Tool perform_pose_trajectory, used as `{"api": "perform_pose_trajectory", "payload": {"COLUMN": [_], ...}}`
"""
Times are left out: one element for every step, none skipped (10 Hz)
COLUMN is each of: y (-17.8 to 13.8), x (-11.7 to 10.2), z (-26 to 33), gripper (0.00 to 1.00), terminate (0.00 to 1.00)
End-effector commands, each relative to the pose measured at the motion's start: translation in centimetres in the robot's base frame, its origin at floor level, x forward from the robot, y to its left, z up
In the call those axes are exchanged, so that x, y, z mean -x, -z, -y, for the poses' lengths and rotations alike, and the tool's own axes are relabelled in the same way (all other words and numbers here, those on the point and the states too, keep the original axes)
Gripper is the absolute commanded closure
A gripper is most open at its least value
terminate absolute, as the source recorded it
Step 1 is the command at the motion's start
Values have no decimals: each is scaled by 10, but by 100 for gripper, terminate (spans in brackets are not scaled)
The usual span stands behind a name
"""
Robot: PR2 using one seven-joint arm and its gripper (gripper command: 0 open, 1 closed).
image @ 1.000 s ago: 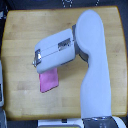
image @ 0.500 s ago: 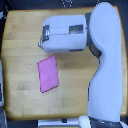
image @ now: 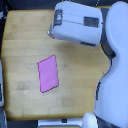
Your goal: Folding a cloth
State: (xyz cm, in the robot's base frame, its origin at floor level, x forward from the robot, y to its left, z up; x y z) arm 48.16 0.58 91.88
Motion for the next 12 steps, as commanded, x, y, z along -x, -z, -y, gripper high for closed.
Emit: {"api": "perform_pose_trajectory", "payload": {"y": [-14, -12, -11, -10, -10, -10, -10, -10, -9, -8, -8, -7], "x": [-45, -52, -63, -65, -66, -71, -76, -78, -82, -83, -84, -84], "z": [127, 147, 176, 190, 210, 231, 260, 270, 287, 305, 309, 318], "gripper": [0, 0, 0, 0, 0, 0, 0, 0, 0, 0, 0, 0], "terminate": [0, 0, 0, 0, 0, 0, 0, 0, 0, 0, 0, 0]}}
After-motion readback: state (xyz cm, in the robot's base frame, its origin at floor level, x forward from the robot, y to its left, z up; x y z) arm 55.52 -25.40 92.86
